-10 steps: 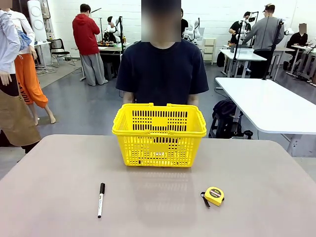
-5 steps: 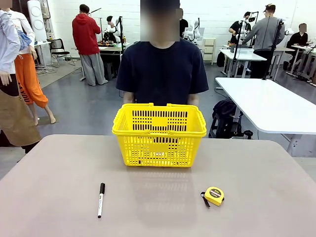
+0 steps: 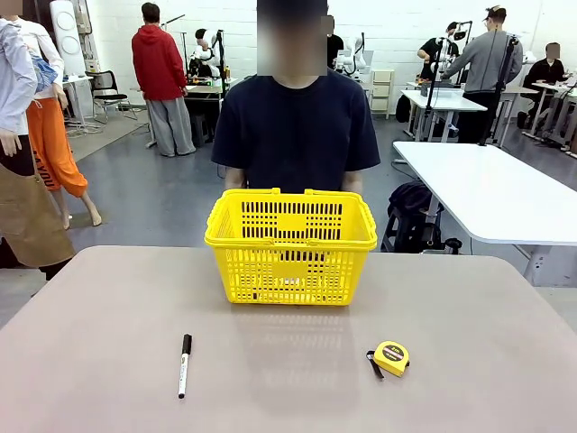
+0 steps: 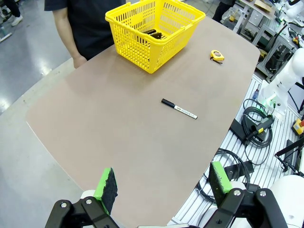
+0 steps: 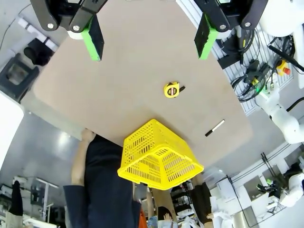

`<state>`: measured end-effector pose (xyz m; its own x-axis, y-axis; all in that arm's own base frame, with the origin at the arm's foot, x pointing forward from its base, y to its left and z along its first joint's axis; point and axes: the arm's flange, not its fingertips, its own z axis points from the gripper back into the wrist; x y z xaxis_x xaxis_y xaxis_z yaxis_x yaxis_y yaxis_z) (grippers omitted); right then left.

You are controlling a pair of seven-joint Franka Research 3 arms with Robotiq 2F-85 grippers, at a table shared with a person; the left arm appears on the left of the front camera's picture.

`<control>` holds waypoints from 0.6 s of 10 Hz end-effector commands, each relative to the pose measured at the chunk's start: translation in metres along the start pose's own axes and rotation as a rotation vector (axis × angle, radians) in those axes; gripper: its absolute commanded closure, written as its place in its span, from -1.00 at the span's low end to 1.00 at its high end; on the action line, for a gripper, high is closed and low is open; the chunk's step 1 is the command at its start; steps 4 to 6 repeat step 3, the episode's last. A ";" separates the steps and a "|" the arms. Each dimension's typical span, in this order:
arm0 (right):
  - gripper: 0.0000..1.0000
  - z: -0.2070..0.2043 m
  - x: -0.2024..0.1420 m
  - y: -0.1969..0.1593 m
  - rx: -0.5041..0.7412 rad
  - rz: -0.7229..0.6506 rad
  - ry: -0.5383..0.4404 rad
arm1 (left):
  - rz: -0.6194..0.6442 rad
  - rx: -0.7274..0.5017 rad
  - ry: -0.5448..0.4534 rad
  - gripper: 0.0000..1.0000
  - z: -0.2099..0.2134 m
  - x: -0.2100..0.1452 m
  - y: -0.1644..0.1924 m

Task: Place the items the person wants into the basket.
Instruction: Pick up the item the person points to and place it in the Market Basket.

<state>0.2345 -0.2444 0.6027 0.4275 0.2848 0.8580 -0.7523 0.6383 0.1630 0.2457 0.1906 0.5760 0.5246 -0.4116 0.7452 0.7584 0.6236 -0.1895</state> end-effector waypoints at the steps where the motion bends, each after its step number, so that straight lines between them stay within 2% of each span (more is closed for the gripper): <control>1: -1.00 0.001 0.001 -0.001 0.008 0.019 -0.015 | -0.020 -0.010 -0.017 -1.00 0.001 -0.001 0.001; 6: -1.00 0.001 0.001 -0.001 0.008 0.019 -0.015 | -0.020 -0.010 -0.017 -1.00 0.001 -0.001 0.001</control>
